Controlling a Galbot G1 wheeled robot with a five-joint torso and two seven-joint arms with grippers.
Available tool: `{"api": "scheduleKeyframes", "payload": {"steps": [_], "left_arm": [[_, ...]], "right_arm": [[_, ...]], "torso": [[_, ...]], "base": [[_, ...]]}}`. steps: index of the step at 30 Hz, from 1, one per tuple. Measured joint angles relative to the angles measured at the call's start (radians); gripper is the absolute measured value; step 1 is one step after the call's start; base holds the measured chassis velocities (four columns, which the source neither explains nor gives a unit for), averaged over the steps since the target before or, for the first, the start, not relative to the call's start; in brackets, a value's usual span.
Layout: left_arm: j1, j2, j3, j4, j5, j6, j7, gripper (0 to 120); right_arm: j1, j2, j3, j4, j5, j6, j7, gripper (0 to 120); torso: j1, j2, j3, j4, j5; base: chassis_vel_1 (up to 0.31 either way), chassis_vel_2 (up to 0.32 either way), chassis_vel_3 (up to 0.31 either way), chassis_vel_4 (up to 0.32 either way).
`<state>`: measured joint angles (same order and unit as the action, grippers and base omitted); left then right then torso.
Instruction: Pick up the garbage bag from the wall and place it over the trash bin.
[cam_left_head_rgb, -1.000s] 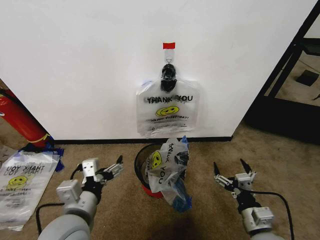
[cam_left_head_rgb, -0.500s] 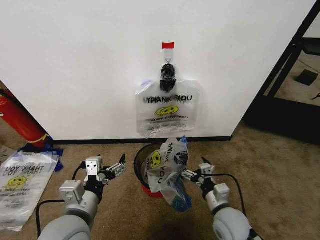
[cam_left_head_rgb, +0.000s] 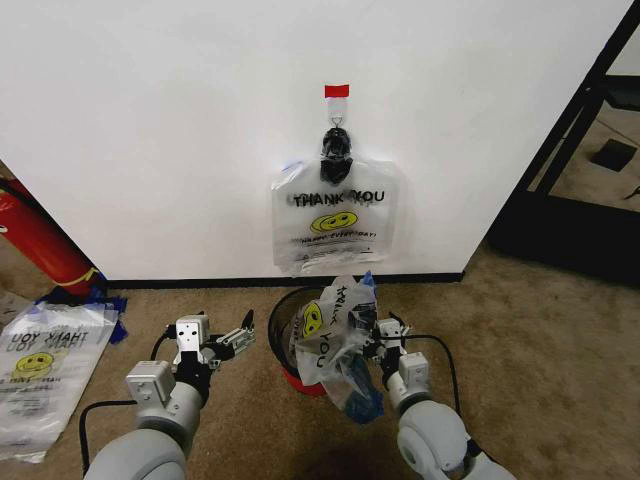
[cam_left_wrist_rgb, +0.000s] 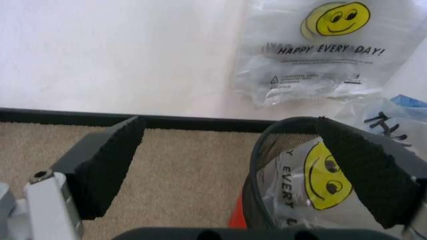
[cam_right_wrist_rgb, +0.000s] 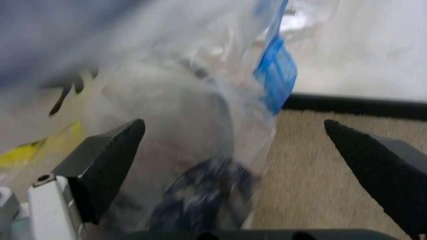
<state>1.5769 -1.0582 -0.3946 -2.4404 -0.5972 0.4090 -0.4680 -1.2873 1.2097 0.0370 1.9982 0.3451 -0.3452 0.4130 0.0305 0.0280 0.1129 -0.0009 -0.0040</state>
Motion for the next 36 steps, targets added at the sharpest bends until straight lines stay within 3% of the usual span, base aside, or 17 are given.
{"api": "scheduleKeyframes", "payload": {"steps": [16, 25, 28, 30, 32, 36], "left_arm": [[0.016, -0.021, 0.005, 0.002, 0.018, -0.004, 0.003, 100], [0.012, -0.028, 0.011, 0.006, 0.022, -0.005, 0.005, 100], [0.012, -0.03, 0.014, 0.006, 0.023, -0.005, 0.005, 100], [0.012, -0.031, 0.015, 0.007, 0.024, -0.006, 0.005, 100], [0.013, -0.031, 0.015, 0.007, 0.024, -0.006, 0.005, 100], [0.013, -0.029, 0.008, 0.006, 0.023, -0.006, 0.005, 100]], "right_arm": [[0.016, 0.032, -0.025, -0.001, 0.117, -0.084, 0.069, 100], [0.011, 0.032, -0.017, 0.009, 0.202, -0.125, 0.1, 90], [0.017, 0.032, -0.016, 0.01, 0.219, -0.13, 0.105, 82], [0.026, 0.03, -0.016, 0.011, 0.236, -0.135, 0.11, 71], [0.027, 0.03, -0.016, 0.011, 0.238, -0.135, 0.111, 69], [0.039, 0.032, -0.019, 0.008, 0.264, -0.148, 0.121, 48]], "torso": [[0.0, 0.0, 0.0, 0.0001, 0.0001], [0.0, 0.0, 0.0, -0.0001, 0.0001], [0.0, 0.0, 0.0, 0.0, 0.0002], [0.0, 0.0, 0.0, 0.0, 0.0001], [0.0, 0.0, 0.0, 0.0, 0.0001], [0.0, 0.0, 0.0, 0.0, 0.0001]], "base": [[0.0, 0.0, 0.0, 0.0], [0.0, 0.0, 0.0, 0.0], [0.0, 0.0, 0.0, 0.0], [0.0, 0.0, 0.0, 0.0], [0.0, 0.0, 0.0, 0.0], [0.0, 0.0, 0.0, 0.0]]}}
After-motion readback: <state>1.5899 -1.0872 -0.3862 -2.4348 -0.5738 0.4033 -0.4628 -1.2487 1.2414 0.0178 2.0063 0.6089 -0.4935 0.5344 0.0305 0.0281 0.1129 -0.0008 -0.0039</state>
